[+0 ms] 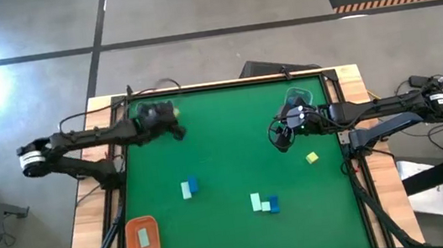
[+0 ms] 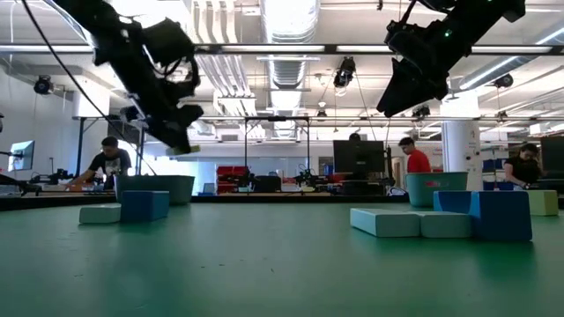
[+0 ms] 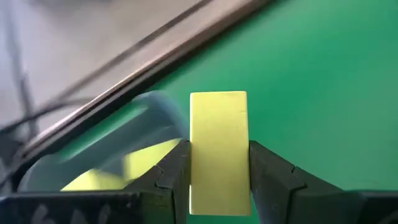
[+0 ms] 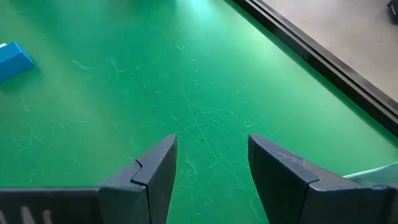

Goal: Sort & place blocks by color
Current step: Put the yellow block into the blue bin

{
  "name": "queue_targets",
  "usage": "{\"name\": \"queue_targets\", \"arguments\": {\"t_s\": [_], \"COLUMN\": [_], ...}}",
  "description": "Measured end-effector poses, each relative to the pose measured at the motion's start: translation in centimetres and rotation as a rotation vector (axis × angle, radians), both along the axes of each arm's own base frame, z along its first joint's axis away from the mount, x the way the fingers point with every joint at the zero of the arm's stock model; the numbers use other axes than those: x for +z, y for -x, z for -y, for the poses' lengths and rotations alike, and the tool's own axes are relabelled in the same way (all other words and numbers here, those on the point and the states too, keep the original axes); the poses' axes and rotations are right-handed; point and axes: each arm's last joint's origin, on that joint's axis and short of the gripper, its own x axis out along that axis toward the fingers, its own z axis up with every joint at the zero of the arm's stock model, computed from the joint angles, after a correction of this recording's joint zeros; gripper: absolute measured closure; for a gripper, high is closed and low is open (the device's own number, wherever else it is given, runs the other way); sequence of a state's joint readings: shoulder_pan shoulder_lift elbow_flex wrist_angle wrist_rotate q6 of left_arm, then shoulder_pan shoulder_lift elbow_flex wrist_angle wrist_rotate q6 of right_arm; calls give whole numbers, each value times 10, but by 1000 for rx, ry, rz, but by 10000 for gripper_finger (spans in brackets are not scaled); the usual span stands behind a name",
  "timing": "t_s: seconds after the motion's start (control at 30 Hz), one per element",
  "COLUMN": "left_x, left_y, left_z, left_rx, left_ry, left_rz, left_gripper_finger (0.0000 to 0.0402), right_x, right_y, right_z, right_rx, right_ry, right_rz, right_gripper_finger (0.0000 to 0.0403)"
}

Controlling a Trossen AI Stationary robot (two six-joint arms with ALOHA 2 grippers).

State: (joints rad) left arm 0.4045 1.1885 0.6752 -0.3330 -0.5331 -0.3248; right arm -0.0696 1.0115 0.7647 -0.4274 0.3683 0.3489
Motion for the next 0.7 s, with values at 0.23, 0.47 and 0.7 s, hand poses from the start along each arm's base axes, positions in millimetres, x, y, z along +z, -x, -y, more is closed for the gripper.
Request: {"name": "queue_targets", "arguments": {"t_s": [0.23,0.47,0.7], "left_x": [-10,-17,-17], "left_y": [21,21,22], "left_z": [-34,-42,-43], "left_rx": [200,230,259], "left_ry": [86,98,90], "left_rz": [49,32,39], "left_gripper_finger": [292,292,212], "right_x": [0,0,0], "right_y": [0,0,0], "right_z": [0,0,0], "right_rx": [0,0,4], "right_ry": [0,0,3], "right_rz": [0,-1,-3], "right_gripper_finger": [218,218,218]}}
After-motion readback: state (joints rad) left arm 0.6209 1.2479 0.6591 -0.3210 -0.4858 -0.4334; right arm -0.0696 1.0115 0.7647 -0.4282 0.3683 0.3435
